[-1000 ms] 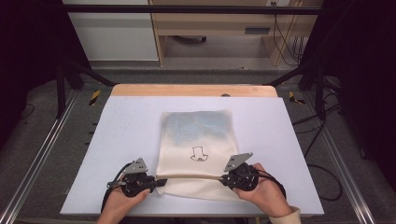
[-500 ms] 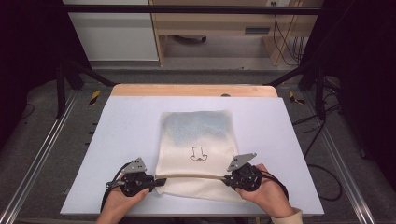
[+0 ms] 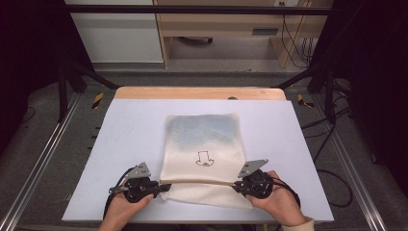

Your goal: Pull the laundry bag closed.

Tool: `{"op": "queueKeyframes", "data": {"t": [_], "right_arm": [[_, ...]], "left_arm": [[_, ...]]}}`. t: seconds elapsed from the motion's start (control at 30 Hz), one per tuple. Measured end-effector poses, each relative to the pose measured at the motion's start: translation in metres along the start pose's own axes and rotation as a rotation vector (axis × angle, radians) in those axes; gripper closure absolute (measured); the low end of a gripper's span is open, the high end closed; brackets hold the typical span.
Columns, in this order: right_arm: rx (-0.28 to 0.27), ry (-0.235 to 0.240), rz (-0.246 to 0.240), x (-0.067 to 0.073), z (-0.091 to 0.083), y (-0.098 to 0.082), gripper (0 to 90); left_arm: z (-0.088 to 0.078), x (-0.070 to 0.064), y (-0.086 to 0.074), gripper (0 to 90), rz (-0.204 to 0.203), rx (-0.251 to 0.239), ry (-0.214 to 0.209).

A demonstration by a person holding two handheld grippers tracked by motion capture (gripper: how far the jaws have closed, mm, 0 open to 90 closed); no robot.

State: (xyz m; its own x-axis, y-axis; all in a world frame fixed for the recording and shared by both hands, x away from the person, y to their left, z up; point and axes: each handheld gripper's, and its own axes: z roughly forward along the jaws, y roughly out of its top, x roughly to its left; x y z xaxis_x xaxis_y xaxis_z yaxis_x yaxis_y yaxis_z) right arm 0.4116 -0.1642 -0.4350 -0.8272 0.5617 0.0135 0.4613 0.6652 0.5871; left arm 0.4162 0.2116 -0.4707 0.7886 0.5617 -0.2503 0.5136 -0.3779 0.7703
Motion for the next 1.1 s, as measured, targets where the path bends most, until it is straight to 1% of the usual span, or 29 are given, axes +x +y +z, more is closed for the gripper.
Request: {"op": "queueKeyframes", "data": {"t": [0.27, 0.33, 0.47, 0.6, 0.77, 1.0, 1.1], "right_arm": [[-0.003, -0.001, 0.014, -0.002, -0.003, -0.004, 82.0], [-0.002, -0.006, 0.010, -0.003, -0.002, -0.005, 82.0], [0.001, -0.009, 0.023, -0.003, -0.003, -0.007, 82.0], [0.006, -0.015, 0.020, -0.005, -0.003, -0.009, 82.0], [0.005, -0.022, 0.036, -0.006, -0.003, -0.013, 82.0], [0.007, -0.026, 0.029, -0.006, -0.004, -0.014, 82.0], [0.009, -0.031, 0.043, -0.007, -0.004, -0.015, 82.0]], "left_arm": [[0.000, 0.000, 0.000, 81.8, 0.000, -0.002, 0.001], [0.000, 0.000, 0.000, 81.8, 0.001, -0.002, 0.002], [-0.001, 0.000, 0.000, 81.7, 0.001, -0.004, 0.002], [-0.001, 0.000, 0.001, 81.8, 0.001, -0.005, 0.004], [-0.001, 0.000, 0.001, 81.7, 0.000, -0.005, 0.003], [-0.001, 0.000, 0.001, 81.8, 0.002, -0.005, 0.003], [-0.001, 0.000, 0.001, 81.8, 0.000, -0.007, 0.003]]}}
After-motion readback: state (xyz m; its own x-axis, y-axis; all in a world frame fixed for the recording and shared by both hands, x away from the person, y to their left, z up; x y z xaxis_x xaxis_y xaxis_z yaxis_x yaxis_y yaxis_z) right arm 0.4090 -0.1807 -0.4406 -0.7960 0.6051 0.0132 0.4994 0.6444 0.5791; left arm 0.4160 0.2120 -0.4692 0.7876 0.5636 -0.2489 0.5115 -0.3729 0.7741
